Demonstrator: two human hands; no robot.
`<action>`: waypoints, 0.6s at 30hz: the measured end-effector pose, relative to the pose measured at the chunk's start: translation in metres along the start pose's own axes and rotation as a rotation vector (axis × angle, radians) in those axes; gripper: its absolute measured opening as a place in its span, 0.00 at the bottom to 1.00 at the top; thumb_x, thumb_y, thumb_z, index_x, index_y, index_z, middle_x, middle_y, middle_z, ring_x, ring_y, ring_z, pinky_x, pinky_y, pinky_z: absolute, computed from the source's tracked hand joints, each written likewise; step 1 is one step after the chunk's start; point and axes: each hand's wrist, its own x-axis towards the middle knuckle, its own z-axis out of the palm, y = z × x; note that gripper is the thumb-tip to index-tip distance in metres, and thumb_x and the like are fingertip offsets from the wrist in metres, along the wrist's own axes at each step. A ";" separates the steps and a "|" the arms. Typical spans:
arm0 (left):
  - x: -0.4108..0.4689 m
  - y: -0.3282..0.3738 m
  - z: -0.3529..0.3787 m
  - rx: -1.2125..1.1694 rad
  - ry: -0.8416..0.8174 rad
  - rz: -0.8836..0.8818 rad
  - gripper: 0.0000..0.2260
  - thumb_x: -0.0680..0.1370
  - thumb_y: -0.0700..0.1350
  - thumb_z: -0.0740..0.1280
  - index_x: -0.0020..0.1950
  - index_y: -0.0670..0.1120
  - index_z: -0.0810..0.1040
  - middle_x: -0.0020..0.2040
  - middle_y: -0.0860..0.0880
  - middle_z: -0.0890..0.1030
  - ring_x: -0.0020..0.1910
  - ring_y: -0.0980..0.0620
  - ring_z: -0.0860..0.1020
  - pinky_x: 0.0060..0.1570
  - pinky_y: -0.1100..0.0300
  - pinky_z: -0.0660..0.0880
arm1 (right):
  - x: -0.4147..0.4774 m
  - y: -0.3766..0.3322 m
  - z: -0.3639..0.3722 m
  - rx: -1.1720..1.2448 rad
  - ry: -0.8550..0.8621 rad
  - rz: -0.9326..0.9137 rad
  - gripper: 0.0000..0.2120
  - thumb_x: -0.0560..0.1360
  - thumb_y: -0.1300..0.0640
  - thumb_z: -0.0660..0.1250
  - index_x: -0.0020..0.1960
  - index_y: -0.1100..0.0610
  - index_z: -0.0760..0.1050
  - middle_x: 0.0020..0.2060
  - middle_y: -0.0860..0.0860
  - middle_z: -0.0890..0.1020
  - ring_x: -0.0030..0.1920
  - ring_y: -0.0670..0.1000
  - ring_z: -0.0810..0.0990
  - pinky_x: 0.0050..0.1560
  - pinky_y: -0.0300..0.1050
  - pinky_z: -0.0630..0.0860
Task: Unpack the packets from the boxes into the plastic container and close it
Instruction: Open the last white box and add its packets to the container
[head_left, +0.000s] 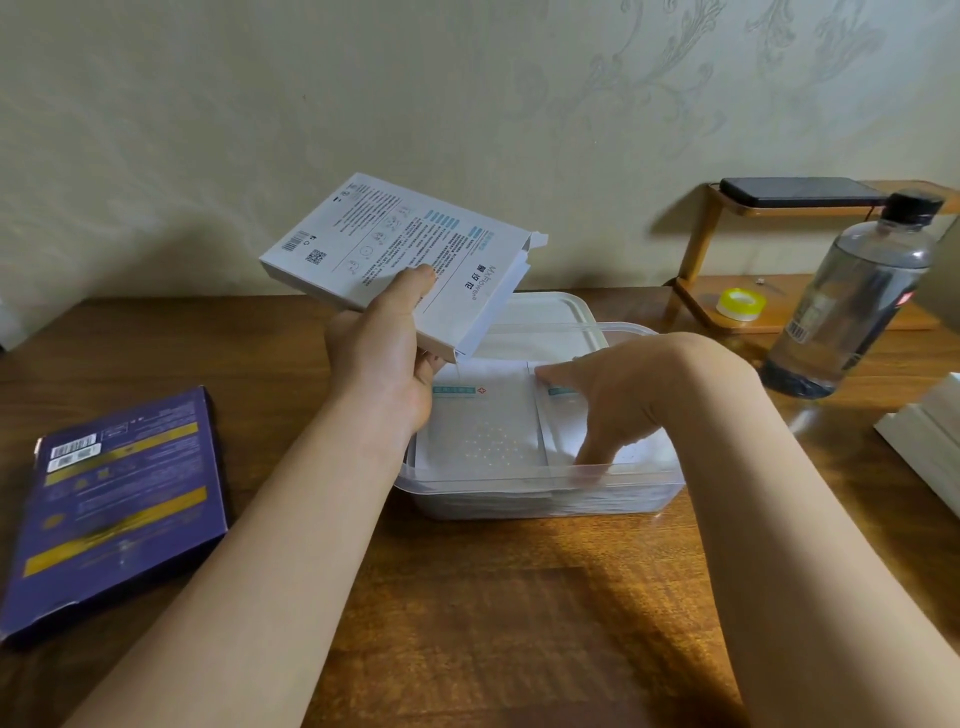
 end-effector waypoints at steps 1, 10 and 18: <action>0.000 0.000 0.000 0.001 -0.001 0.001 0.10 0.77 0.42 0.74 0.55 0.52 0.80 0.52 0.52 0.87 0.50 0.53 0.86 0.41 0.57 0.82 | 0.003 0.000 0.002 -0.004 0.003 0.001 0.54 0.67 0.41 0.78 0.81 0.42 0.48 0.76 0.50 0.65 0.73 0.58 0.67 0.70 0.55 0.69; -0.001 0.000 0.000 -0.003 -0.006 -0.001 0.09 0.76 0.42 0.75 0.52 0.52 0.80 0.50 0.52 0.88 0.48 0.53 0.86 0.47 0.53 0.83 | 0.028 0.002 0.014 -0.059 0.007 0.022 0.61 0.62 0.37 0.79 0.79 0.38 0.39 0.70 0.51 0.69 0.64 0.58 0.73 0.64 0.58 0.75; 0.001 -0.001 0.000 -0.009 -0.007 0.000 0.09 0.76 0.41 0.75 0.53 0.52 0.80 0.52 0.51 0.88 0.51 0.51 0.86 0.48 0.52 0.83 | 0.007 0.004 0.004 0.020 0.050 -0.033 0.52 0.68 0.38 0.75 0.81 0.44 0.47 0.76 0.49 0.66 0.72 0.56 0.68 0.71 0.56 0.68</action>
